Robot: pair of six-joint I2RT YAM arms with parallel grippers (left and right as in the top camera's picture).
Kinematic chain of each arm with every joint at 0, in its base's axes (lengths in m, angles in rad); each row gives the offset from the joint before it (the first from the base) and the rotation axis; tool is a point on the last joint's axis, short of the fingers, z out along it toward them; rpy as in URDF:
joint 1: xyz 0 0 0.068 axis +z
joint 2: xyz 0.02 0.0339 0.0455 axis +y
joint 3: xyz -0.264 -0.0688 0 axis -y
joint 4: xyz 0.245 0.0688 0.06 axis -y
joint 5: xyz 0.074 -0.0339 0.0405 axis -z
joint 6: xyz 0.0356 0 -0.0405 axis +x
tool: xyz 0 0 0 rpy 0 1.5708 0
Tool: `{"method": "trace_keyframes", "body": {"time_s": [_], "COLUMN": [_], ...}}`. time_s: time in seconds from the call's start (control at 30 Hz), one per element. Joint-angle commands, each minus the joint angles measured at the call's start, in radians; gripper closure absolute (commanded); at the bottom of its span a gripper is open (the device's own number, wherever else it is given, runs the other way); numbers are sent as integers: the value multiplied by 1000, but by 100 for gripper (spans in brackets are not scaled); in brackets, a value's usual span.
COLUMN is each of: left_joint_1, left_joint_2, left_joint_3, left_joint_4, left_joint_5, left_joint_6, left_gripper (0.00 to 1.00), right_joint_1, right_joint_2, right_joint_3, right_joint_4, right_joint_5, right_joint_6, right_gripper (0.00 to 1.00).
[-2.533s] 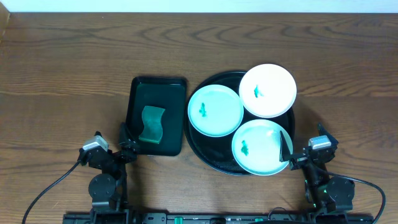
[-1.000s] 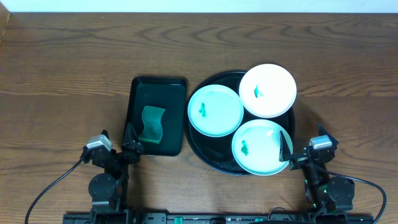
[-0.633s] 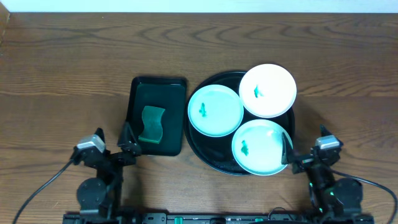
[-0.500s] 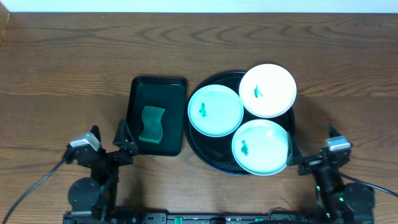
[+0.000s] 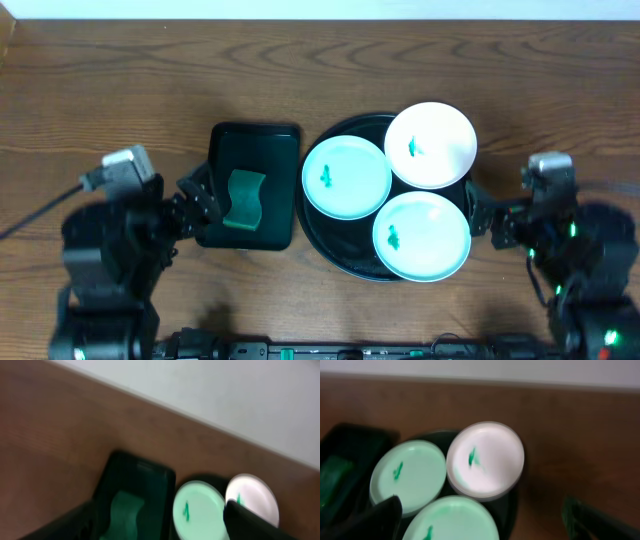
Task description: Clean dirty plates on tray and stack at the side
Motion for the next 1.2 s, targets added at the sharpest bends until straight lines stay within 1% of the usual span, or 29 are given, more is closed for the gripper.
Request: {"method": "trace_keyframes", "body": {"time_s": [0.0,0.13,0.2,0.27,0.37,0.53,0.63,0.67,0.7,0.73,0.8,0.87,0.9,0.93,1.0,1.03,1.07,1.17], "left_joint_1": [-2,-2,-2,-2,-2,-2,-2,-2,-2,-2,-2,-2,-2,-2,-2,-2,-2,-2], "left_joint_2": [136,262,304,338,370,397,401,401,401,401,401,401,401,401,401,401,401,402], "left_joint_3": [136,219,225,224,224,224,224,224,224,224,223,218,212,206,194,188,182,167], "left_joint_4": [-108,-229,-240,-240,-240,-267,-307,-315,-319,-326,-342,-351,-352,-352,-351,-352,-352,-352], "left_joint_5": [23,23,23,23,23,23,22,22,22,23,22,22,22,21,15,11,11,11], "left_joint_6": [-8,-8,-8,-8,-8,-8,-8,-8,-8,-8,-8,-8,-8,-8,-3,2,16,35], "left_gripper": [20,20,20,20,20,20,20,20,20,20,20,20,20,21,22,24,26,26], "right_joint_1": [8,8,8,8,8,8,8,8,8,8,9,8,8,8,9,9,8,8], "right_joint_2": [153,340,413,469,537,605,632,640,646,651,661,669,674,678,686,693,700,724], "right_joint_3": [177,351,399,415,414,414,414,414,414,414,414,414,414,414,414,414,414,414], "right_joint_4": [-122,-325,-377,-378,-386,-385,-384,-384,-384,-384,-381,-381,-381,-377,-365,-361,-357,-343], "right_joint_5": [-10,-10,-13,-35,-139,-237,-241,-241,-241,-241,-241,-241,-241,-241,-241,-242,-250,-312], "right_joint_6": [10,10,10,11,10,10,10,10,10,10,13,34,45,56,83,104,125,126], "right_gripper": [1,1,1,1,1,1,28,41,49,54,57,54,48,39,10,1,1,1]}}
